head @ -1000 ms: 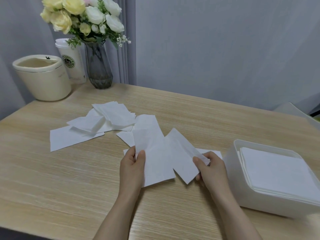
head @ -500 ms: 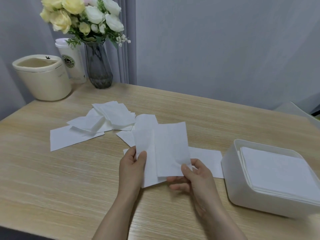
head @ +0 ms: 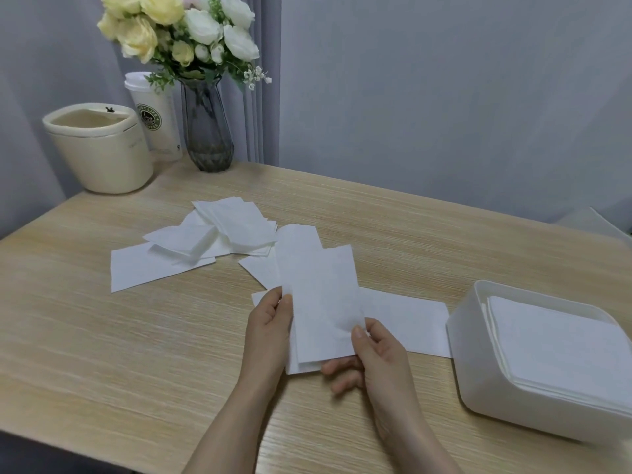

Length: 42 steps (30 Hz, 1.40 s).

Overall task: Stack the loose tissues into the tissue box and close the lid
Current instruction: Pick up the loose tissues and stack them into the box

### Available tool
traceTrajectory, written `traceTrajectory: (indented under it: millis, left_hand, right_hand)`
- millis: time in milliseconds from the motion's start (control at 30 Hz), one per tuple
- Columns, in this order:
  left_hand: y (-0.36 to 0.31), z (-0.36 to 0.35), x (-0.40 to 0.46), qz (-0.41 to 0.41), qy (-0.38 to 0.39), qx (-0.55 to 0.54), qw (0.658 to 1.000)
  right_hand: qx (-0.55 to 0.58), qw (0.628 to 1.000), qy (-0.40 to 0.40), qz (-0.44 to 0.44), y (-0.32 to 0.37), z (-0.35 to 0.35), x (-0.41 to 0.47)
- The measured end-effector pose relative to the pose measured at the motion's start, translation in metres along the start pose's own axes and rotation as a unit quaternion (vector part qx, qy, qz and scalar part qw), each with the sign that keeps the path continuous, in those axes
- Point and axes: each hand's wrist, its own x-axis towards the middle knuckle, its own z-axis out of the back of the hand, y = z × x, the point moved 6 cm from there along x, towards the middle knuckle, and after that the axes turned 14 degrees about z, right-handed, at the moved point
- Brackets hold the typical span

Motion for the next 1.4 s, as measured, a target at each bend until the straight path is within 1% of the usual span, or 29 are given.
traceTrajectory:
  millis: [167, 400, 867, 1000, 1100, 1200, 1267, 1300, 1367, 1400]
  left_hand:
    - [0.0, 0.0, 0.0, 0.017, -0.003, -0.035, 0.999]
    - [0.001, 0.003, 0.002, 0.025, -0.025, -0.03, 0.999]
    - [-0.001, 0.003, 0.001, 0.009, -0.03, -0.035, 0.999]
    - [-0.004, 0.001, -0.001, -0.018, -0.024, -0.003, 1.0]
    - [-0.001, 0.0, 0.0, -0.004, -0.007, 0.01, 1.0]
    - [0.002, 0.001, 0.002, -0.002, -0.011, 0.016, 1.0]
    - [0.003, 0.003, 0.004, -0.005, -0.021, 0.007, 1.0]
    - [0.003, 0.004, 0.004, -0.006, -0.025, 0.001, 1.0]
    - [0.004, 0.006, 0.006, -0.004, -0.032, -0.006, 0.999]
    - [0.004, 0.006, 0.007, -0.002, -0.033, -0.009, 0.999]
  right_hand:
    - [-0.01, 1.0, 0.016, 0.004, -0.001, -0.005, -0.001]
    - [-0.015, 1.0, 0.021, -0.001, -0.002, -0.004, -0.001]
    - [-0.014, 1.0, 0.022, -0.002, -0.004, -0.002, -0.001]
    - [-0.025, 0.999, 0.025, -0.007, -0.004, -0.003, -0.002]
    - [-0.027, 0.999, 0.027, -0.008, -0.003, -0.005, -0.002]
    - [-0.022, 0.999, 0.035, -0.018, -0.001, -0.006, -0.003]
    - [-0.048, 0.998, 0.026, -0.004, 0.004, -0.001, 0.0]
    - [-0.079, 0.997, 0.016, 0.018, 0.01, 0.004, 0.003]
    - [-0.167, 0.982, -0.016, 0.085, 0.026, 0.017, 0.014]
    - [-0.232, 0.965, -0.031, 0.121, 0.034, 0.025, 0.022]
